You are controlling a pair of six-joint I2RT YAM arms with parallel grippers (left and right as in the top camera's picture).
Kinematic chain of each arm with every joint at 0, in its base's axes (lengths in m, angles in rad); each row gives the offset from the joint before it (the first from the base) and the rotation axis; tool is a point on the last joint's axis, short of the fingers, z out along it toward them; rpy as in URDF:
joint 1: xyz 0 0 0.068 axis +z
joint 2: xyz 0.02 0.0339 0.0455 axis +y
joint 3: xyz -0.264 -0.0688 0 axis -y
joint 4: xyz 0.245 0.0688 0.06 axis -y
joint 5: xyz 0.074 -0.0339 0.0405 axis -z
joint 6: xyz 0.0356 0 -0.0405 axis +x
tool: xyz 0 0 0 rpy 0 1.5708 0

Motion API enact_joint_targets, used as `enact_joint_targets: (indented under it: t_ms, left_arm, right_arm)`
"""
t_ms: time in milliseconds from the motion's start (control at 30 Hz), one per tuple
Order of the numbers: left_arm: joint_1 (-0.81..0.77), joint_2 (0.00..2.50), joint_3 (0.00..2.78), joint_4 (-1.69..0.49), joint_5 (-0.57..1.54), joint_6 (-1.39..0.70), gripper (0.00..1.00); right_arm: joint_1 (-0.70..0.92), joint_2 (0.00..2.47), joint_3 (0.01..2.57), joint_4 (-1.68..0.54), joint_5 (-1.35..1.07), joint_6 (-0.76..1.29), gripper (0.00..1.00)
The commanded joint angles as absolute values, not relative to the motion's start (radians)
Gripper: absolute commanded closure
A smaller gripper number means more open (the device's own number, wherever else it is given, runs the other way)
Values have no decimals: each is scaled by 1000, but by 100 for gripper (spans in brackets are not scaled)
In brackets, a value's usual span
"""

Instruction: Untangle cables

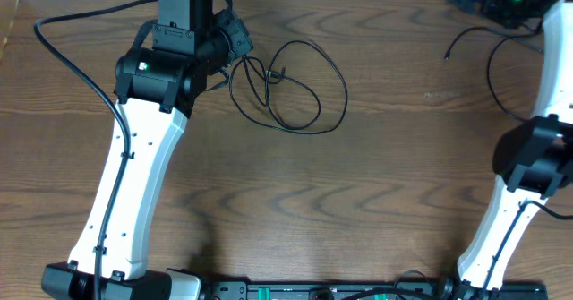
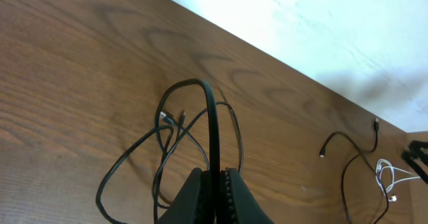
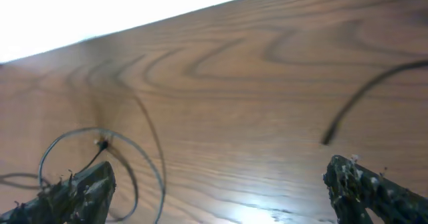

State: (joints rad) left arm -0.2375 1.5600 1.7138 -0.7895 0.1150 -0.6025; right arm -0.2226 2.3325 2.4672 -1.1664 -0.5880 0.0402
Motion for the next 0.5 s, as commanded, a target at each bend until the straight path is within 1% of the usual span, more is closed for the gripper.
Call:
enact_joint_targets:
  t_ms: [0, 200, 467]
  left_arm:
    - [-240, 1569, 1723, -797, 132, -607, 92]
    - [-242, 1569, 1723, -809, 142, -607, 92]
    - [-242, 1569, 1723, -810, 142, -607, 92]
  right_arm:
    - [-181, 2315, 2466, -1170, -565, 28, 1]
    - [-128, 2315, 2466, -1170, -550, 28, 1]
    - [-117, 2315, 2466, -1171, -549, 28, 1]
